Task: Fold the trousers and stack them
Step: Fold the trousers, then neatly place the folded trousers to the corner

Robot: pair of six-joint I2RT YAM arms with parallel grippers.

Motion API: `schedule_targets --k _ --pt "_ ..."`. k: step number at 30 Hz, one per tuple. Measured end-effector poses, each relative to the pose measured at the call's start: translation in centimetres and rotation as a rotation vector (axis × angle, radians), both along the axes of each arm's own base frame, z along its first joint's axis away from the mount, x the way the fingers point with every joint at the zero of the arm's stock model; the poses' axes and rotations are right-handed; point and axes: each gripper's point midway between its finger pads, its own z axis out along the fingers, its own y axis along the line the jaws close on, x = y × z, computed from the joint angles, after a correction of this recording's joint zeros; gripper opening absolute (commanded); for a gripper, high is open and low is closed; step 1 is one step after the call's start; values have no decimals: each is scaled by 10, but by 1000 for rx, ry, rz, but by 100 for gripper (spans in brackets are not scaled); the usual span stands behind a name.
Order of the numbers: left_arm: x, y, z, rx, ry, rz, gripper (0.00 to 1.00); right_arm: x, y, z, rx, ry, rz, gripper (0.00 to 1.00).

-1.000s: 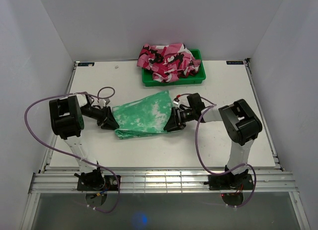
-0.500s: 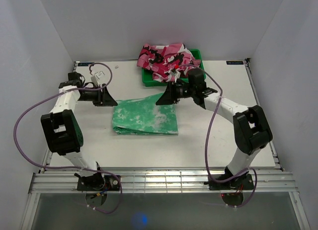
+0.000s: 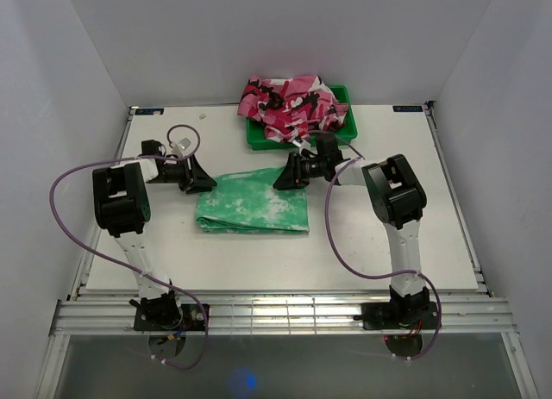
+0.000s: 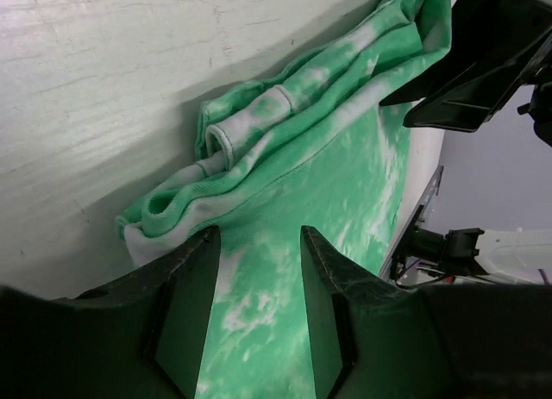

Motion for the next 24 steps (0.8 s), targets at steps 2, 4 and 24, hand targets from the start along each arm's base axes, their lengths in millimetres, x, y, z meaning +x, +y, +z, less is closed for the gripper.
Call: schedule_targets --k 2,4,24 --pt "3 -1 -6 -23 19 8 55 1 0 -1 -3 -8 0 43" --pt "6 0 -4 -27 13 13 57 4 0 0 -3 -19 -4 44" --pt "-98 -11 52 78 -218 -366 46 -107 -24 86 43 -108 155 52"
